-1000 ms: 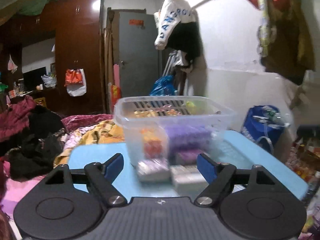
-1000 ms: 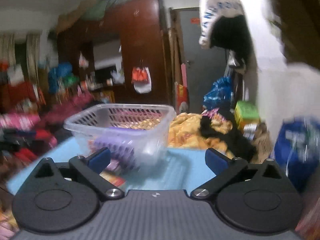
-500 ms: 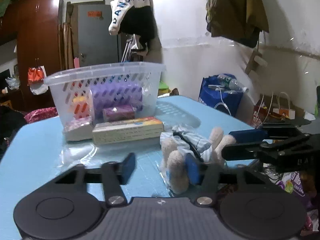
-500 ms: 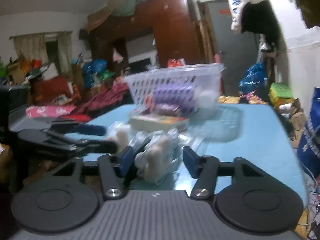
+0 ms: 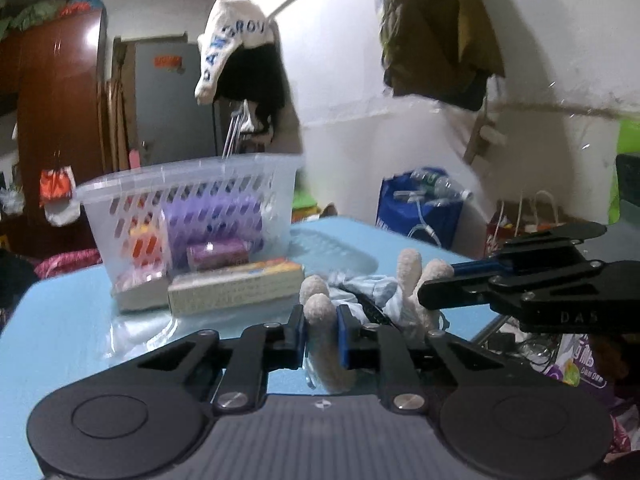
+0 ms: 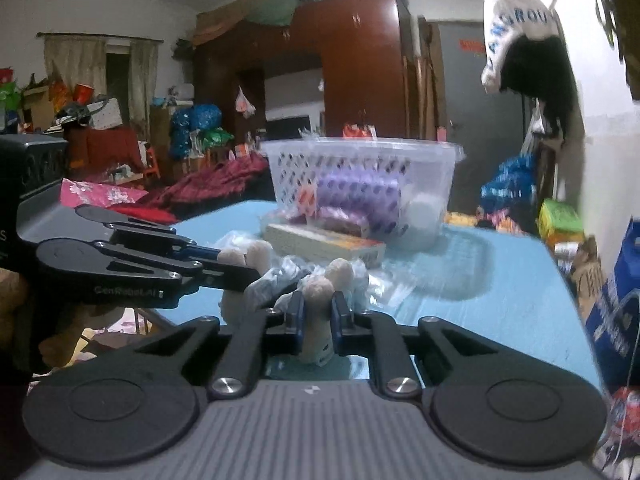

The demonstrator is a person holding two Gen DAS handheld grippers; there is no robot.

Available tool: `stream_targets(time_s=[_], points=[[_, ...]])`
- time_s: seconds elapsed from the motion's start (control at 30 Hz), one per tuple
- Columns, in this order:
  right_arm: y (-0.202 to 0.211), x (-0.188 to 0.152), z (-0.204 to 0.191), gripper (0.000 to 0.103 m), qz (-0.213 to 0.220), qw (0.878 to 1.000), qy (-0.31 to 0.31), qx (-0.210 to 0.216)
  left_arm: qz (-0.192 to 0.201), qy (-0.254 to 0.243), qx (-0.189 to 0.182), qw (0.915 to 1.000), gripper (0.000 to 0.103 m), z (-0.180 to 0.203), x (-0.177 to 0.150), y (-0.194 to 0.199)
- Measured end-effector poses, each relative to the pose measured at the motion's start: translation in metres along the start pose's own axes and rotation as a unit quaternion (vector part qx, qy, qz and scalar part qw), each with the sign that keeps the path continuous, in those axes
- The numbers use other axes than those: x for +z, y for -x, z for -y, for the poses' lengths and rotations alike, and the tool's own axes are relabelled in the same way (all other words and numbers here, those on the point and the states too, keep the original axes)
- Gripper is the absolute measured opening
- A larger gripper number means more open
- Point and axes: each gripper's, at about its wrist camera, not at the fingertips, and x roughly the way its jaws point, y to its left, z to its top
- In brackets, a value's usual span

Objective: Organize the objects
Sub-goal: 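Grasp the white plush glove toy between both grippers, then lift the plush toy and drop it into the basket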

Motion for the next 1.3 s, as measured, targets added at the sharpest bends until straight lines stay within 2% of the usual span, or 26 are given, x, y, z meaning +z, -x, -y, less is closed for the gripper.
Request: stream_targets(time_s=[0.2,0.5,0.63,0.8,0.97,1.13,1.3], points=[[0.015,0.01,-0.011,0.015,0.034,0.999,0.033,-0.001,0.032,-0.003,-0.002,0.9995,0.019,-0.002,0.005,0.018],[0.013,0.021,-0.015,0.014,0.056,0.997,0.05,0.004,0.068,-0.004,0.0,0.9977,0.019,-0.009,0.009,0.031],[0.015,0.032,-0.018,0.014,0.072,0.995,0.062,0.007,0.091,-0.007,0.008,0.9958,0.019,-0.014,0.021,0.038],[0.011,0.061,-0.017,0.014,0.1,0.992,0.082,0.015,0.129,-0.017,0.027,0.9911,0.019,-0.028,0.058,0.044],[-0.006,0.109,-0.011,0.014,0.128,0.987,0.101,0.016,0.156,-0.032,0.055,0.9857,0.018,-0.048,0.108,0.037],[-0.04,0.148,-0.004,0.014,0.127,0.986,0.108,0.017,0.148,-0.033,0.086,0.9847,0.018,-0.075,0.146,0.014],[-0.089,0.173,-0.002,0.014,0.109,0.988,0.105,0.013,0.107,-0.036,0.138,0.984,0.018,-0.105,0.175,-0.033]])
